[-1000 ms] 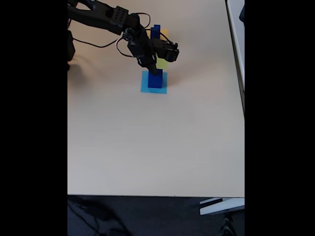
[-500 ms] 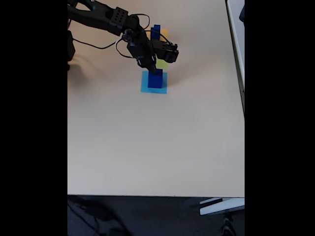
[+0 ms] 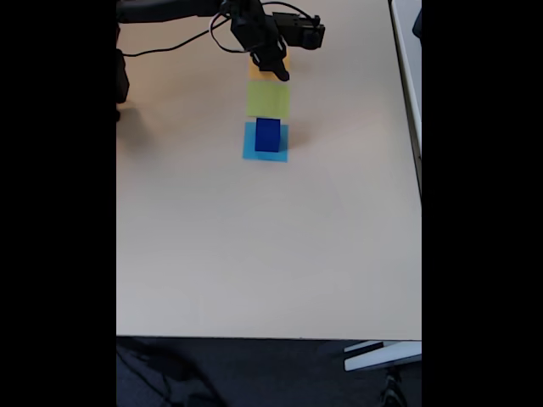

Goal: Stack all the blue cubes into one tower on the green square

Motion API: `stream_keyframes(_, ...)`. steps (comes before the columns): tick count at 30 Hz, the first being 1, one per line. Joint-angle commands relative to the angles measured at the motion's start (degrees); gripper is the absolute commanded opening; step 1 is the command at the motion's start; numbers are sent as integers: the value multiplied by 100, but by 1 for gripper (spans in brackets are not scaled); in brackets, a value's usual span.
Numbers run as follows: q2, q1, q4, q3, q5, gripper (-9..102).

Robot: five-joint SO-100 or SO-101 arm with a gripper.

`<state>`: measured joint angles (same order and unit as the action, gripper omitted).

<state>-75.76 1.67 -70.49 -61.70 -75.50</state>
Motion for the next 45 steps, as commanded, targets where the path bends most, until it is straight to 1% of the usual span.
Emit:
stream_keyframes(1, 132, -466, 0, 580, -571, 0)
stream_keyframes(3, 325, -659, 88, 747, -721, 0)
stream_keyframes(7, 562, -932, 88, 765, -1345, 0)
stream_keyframes(9, 615, -1028, -9, 756, -1696, 0)
stream_keyframes(11, 668, -1143, -220, 729, -2276, 0)
stream_keyframes(14, 756, -1257, -211, 686, -2566, 0)
stream_keyframes(22, 861, -1380, -26, 721, -2461, 0)
stream_keyframes(30, 905, -1485, -44, 976, -2250, 0)
stream_keyframes(35, 905, -1688, -53, 1002, -2435, 0)
stream_keyframes(40, 993, -1925, -44, 1020, -2865, 0)
stream_keyframes(45, 1134, -1978, -35, 1046, -2971, 0)
